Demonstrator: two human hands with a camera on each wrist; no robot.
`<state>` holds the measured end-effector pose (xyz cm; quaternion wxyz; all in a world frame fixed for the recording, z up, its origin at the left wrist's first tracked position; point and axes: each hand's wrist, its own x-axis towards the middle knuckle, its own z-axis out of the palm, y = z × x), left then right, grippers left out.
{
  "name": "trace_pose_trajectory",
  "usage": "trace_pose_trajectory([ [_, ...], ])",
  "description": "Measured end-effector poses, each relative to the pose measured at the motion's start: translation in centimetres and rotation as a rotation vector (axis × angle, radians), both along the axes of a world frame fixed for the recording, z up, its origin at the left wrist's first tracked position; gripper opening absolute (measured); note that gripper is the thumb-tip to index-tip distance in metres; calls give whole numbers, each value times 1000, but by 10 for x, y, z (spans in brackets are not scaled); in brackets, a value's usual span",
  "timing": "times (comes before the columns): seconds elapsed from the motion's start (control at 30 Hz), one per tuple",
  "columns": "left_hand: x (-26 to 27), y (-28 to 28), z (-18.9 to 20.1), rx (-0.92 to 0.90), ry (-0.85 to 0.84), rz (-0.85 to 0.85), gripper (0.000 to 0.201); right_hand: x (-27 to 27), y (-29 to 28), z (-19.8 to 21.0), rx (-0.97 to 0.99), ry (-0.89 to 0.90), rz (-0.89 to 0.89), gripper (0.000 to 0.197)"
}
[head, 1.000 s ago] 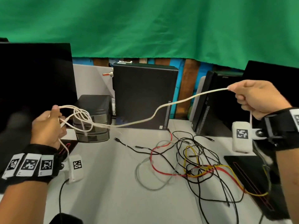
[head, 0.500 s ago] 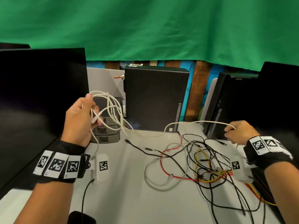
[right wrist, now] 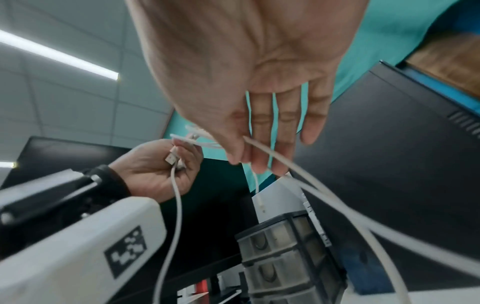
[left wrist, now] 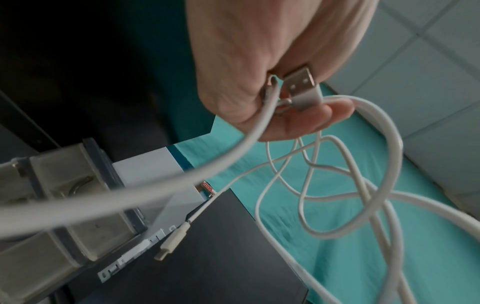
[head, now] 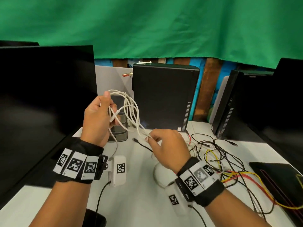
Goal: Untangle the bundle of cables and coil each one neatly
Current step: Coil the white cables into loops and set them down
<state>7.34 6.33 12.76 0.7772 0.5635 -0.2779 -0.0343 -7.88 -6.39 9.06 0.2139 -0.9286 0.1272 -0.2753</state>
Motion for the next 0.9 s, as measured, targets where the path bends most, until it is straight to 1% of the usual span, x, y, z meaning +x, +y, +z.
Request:
trace_pose_trajectory([
  [0.07, 7, 5, -2, 11, 29, 23, 35, -2, -8, 3, 71, -55, 34, 23],
  [0.13, 16, 10, -7, 36, 69, 50, 35, -12, -17, 15, 170, -88, 99, 28],
  [0.2, 25, 14, -12, 67, 98, 72, 34, -25, -31, 30, 245, -186, 109, 27],
  [0.3, 34, 20, -16, 83, 119, 79, 33, -40, -65, 45, 310, -403, -17, 15],
  [0.43, 38, 24, -12, 35, 173, 70, 33, -54, -113, 54, 511, -644, -210, 16],
  [0.53, 44, 29, -12, -23, 217, 110, 32, -77, -158, 65, 602, -807, -397, 16],
  [0.6, 53, 36, -15, -93, 267, 159, 32, -96, -186, 72, 711, -807, -505, 14],
  [0.63, 57, 41, -17, -116, 277, 173, 32, -104, -197, 74, 755, -825, -521, 14],
  [0.7, 63, 46, -18, -116, 252, 190, 34, -116, -214, 76, 737, -893, -534, 17],
  [0.73, 63, 47, -19, -118, 235, 187, 35, -120, -219, 76, 696, -893, -570, 16],
  [0.8, 61, 44, -17, -118, 214, 155, 34, -125, -229, 77, 671, -780, -637, 13],
  [0.87, 55, 40, -13, -96, 182, 105, 33, -128, -232, 76, 705, -602, -629, 22],
  [0.9, 51, 38, -11, -90, 165, 75, 32, -126, -229, 74, 710, -529, -613, 21],
])
